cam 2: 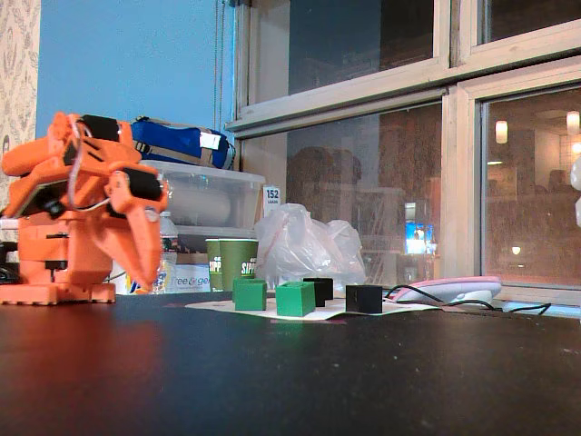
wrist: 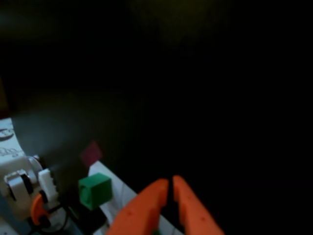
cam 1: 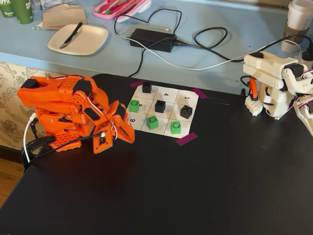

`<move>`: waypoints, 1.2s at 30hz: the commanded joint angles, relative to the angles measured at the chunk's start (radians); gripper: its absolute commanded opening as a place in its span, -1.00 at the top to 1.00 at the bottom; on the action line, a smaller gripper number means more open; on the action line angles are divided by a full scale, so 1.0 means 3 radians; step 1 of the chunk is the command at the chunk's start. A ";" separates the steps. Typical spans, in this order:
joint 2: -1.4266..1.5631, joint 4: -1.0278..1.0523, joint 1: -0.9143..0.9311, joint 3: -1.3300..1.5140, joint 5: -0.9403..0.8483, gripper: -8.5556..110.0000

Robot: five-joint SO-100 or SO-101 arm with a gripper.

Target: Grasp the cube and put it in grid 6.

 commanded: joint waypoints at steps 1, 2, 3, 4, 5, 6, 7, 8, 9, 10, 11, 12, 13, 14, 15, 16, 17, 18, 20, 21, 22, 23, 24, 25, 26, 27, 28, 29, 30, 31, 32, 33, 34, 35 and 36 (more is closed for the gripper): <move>0.0015 0.0005 0.0041 0.0164 -0.0128 0.85; 0.0015 0.0005 0.0041 0.0164 -0.0128 0.85; 0.0015 0.0005 0.0046 0.0164 -0.0123 0.85; 0.0015 0.0005 0.0056 0.0164 -0.0112 0.85; 0.0015 0.0005 0.0072 0.0164 -0.0097 0.85; 0.0015 0.0000 0.0097 0.0169 -0.0087 0.85; 0.0015 0.0000 0.0112 0.0169 -0.0061 0.85; 0.0010 0.0000 0.0138 0.0169 -0.0041 0.85; 0.0010 0.0000 0.0153 0.0169 -0.0015 0.85; 0.0010 0.0000 0.0159 0.0169 -0.0015 0.85; 0.0010 0.0000 0.0159 0.0169 -0.0015 0.85; 0.0010 0.0000 0.0159 0.0169 -0.0015 0.85; 0.0010 0.0000 0.0159 0.0169 -0.0015 0.85; 0.0010 0.0000 0.0159 0.0169 -0.0015 0.85; 0.0010 0.0000 0.0159 0.0169 -0.0015 0.85; 0.0010 0.0000 0.0159 0.0169 -0.0015 0.85; 0.0010 0.0000 0.0159 0.0169 -0.0015 0.85; 0.0010 0.0000 0.0159 0.0169 -0.0015 0.85; 0.0010 0.0000 0.0159 0.0169 -0.0015 0.85; 0.0010 0.0000 0.0159 0.0169 -0.0015 0.85; 0.0010 0.0000 0.0159 0.0169 -0.0015 0.85; 0.0010 0.0000 0.0159 0.0169 -0.0015 0.85; 0.0010 0.0000 0.0159 0.0169 -0.0015 0.85; 0.0010 0.0000 0.0159 0.0169 -0.0010 0.85; 0.0010 0.0000 0.0159 0.0169 -0.0010 0.85; 0.0010 0.0000 0.0159 0.0169 -0.0010 0.85; 0.0010 0.0000 0.0159 0.0169 -0.0010 0.85; 0.0010 0.0000 0.0159 0.0169 -0.0010 0.85; 0.0010 0.0000 0.0159 0.0169 -0.0010 0.85; 0.0010 0.0000 0.0159 0.0169 -0.0010 0.85; 0.0010 0.0000 0.0159 0.0169 -0.0010 0.85; 0.0010 0.0000 0.0159 0.0169 -0.0010 0.85; 0.0010 0.0000 0.0159 0.0169 -0.0010 0.85; 0.0010 0.0000 0.0159 0.0169 -0.0010 0.85; 0.0010 0.0000 0.0159 0.0169 -0.0010 0.85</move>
